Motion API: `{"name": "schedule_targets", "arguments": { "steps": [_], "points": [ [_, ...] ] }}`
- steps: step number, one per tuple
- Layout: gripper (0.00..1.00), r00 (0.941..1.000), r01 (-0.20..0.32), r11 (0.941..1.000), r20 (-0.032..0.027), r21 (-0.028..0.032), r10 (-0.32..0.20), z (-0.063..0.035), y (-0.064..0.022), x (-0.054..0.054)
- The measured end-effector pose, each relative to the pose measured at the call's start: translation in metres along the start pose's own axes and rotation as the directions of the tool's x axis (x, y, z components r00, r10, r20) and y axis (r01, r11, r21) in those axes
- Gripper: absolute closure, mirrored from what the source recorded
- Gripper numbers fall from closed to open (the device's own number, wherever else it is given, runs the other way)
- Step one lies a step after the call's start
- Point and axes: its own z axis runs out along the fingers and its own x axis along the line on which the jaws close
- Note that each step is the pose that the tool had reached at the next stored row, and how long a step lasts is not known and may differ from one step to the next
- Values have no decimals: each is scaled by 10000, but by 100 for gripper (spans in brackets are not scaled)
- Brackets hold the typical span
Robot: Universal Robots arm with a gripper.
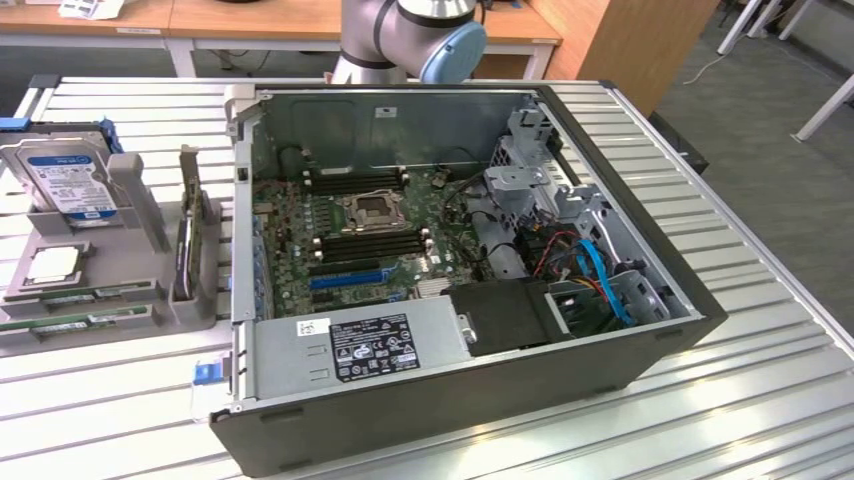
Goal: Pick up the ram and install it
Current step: 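Pick up the ram and move it above insertion slot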
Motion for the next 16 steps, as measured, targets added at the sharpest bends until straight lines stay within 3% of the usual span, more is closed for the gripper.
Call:
{"name": "schedule_targets", "arguments": {
  "steps": [16],
  "points": [
    [90,10000,1,10000,0,1,-1,-3,2,174]
  ]
}}
